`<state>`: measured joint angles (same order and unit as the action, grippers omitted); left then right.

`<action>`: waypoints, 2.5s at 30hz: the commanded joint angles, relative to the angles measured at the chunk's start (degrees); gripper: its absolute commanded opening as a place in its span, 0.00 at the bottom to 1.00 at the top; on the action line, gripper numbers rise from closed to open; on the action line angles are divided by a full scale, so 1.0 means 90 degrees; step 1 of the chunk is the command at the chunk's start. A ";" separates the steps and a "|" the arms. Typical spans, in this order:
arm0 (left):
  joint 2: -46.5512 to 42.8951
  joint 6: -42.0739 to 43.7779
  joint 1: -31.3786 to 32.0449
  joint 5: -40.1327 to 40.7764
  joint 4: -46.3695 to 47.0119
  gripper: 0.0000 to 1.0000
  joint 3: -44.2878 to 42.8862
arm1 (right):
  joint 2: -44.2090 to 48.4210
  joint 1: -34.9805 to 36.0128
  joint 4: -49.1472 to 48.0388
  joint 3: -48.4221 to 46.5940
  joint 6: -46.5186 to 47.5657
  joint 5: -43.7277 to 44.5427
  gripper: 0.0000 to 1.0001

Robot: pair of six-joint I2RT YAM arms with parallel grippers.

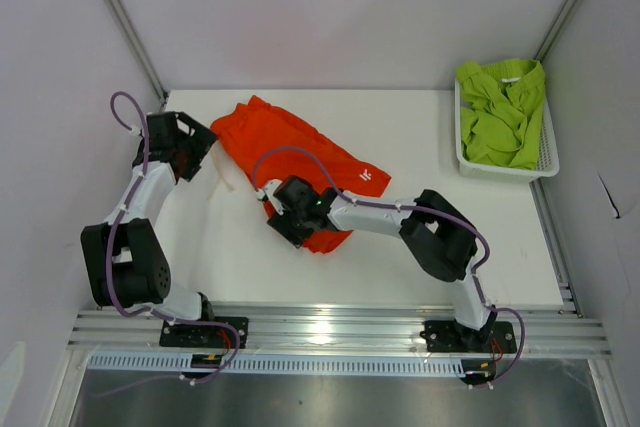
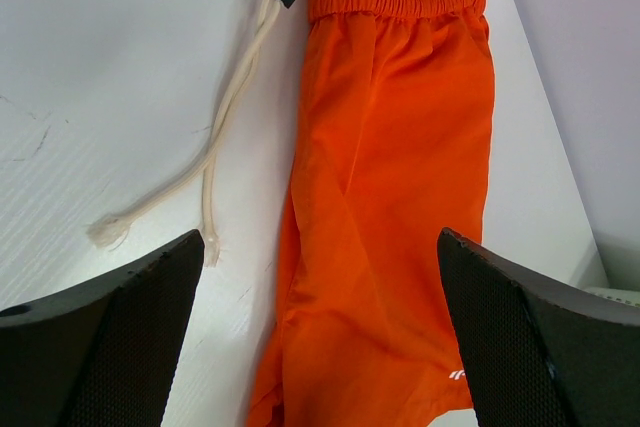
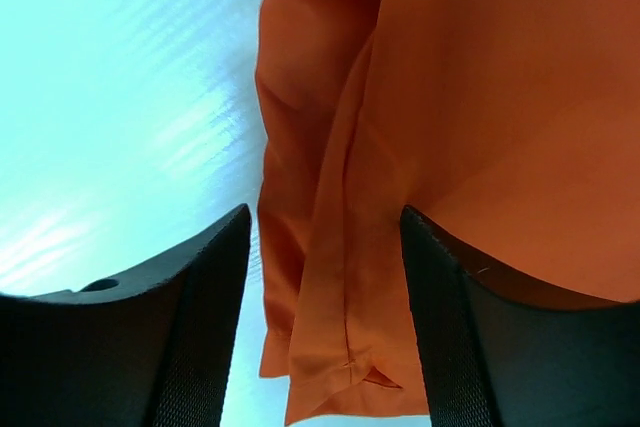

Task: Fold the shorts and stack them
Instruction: Fold the shorts

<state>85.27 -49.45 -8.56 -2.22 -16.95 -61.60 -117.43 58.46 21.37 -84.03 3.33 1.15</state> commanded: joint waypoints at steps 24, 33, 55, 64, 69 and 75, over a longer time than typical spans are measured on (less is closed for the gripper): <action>-0.0578 -0.0306 0.0364 -0.0330 0.0808 0.99 0.1200 | 0.3193 -0.0898 0.1112 0.3370 -0.2293 0.3417 0.30; -0.0842 -0.0404 0.0589 -0.0496 0.1297 0.99 0.1806 | 0.3909 -0.1534 -0.0557 0.2427 -0.1924 0.0639 0.76; -0.1389 -0.0345 0.0228 -0.0466 0.1190 0.99 0.1962 | -0.1191 -0.1222 -0.0919 -0.1777 -0.1611 -0.0714 0.66; -0.1331 -0.0316 0.0218 -0.0515 0.1248 0.99 0.2001 | -0.0967 -0.1037 -0.0625 -0.0998 -0.1220 -0.0723 0.06; -0.1282 -0.0287 0.0228 -0.0564 0.1365 0.99 0.2118 | 0.0143 -0.0978 -0.0937 0.0828 -0.1152 -0.0860 0.00; -0.1126 -0.0033 0.0238 -0.0808 0.1463 0.99 0.2216 | 0.1620 -0.0987 -0.0597 0.2449 -0.1181 -0.0295 0.00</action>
<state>74.52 -51.86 -6.31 -7.35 -6.42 -42.28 -108.29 49.41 11.20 -66.59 -8.19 -4.91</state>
